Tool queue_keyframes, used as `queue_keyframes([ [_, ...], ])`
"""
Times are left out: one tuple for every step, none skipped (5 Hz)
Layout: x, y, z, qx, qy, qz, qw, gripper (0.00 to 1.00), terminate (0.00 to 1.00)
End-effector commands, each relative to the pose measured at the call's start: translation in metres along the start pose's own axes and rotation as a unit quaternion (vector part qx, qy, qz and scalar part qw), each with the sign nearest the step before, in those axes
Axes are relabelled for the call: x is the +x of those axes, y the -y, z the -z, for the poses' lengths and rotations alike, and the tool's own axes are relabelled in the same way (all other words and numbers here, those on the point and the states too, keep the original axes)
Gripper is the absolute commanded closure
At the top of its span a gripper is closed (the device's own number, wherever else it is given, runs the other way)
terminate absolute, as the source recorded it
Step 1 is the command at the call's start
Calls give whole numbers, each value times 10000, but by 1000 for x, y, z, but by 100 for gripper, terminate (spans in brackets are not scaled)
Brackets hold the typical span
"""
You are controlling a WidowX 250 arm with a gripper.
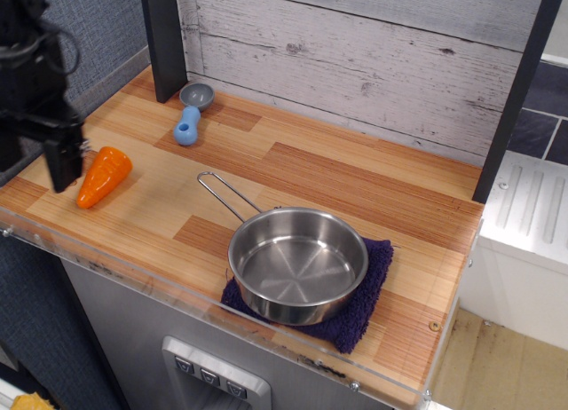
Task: Place the carrot inside of the pot.
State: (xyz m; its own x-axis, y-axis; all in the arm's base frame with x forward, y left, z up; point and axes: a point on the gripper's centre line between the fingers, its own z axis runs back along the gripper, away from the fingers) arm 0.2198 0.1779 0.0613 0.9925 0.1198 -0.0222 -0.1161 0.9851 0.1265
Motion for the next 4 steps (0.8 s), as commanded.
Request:
queue_keyframes([
  [35, 8, 17, 224, 99, -29, 9997, 0, 0],
  [48, 27, 14, 101, 279, 36, 9996, 0, 0],
  [51, 36, 4, 126, 442, 2, 9989, 0, 0],
  [53, 34, 16, 159, 309, 65, 9994, 0, 0],
])
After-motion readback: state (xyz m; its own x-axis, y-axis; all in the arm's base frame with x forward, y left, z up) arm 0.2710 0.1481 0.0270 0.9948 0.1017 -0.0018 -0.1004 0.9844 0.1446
